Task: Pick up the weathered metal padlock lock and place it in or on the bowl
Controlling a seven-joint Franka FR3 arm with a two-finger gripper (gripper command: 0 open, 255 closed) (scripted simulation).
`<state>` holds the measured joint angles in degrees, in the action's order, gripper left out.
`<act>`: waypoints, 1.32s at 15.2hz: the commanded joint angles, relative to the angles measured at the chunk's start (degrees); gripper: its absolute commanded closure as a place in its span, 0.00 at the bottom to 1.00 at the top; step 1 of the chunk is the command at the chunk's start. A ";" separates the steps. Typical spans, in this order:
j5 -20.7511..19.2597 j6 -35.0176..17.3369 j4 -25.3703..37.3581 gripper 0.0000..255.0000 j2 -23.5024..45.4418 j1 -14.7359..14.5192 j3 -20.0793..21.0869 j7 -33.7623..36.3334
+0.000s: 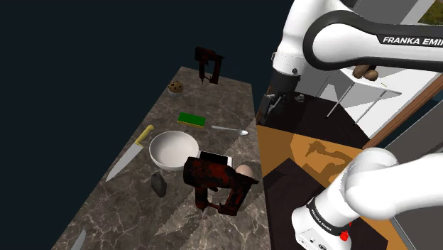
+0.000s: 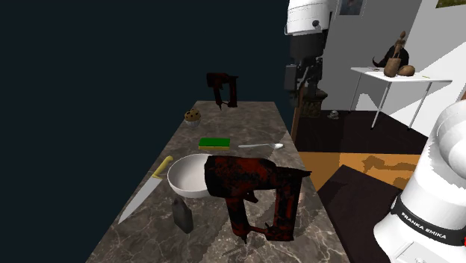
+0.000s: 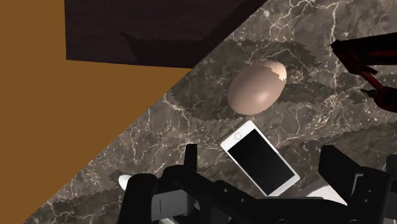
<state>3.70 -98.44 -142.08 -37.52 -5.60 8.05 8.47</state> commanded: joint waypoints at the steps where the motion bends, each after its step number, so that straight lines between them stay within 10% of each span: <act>1: 1.24 -2.99 0.21 0.00 2.83 -0.82 1.77 1.69; 20: -0.95 -26.55 14.33 0.00 37.61 -6.10 16.57 20.19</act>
<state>3.54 -124.29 -129.07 -1.85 -11.42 24.13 27.54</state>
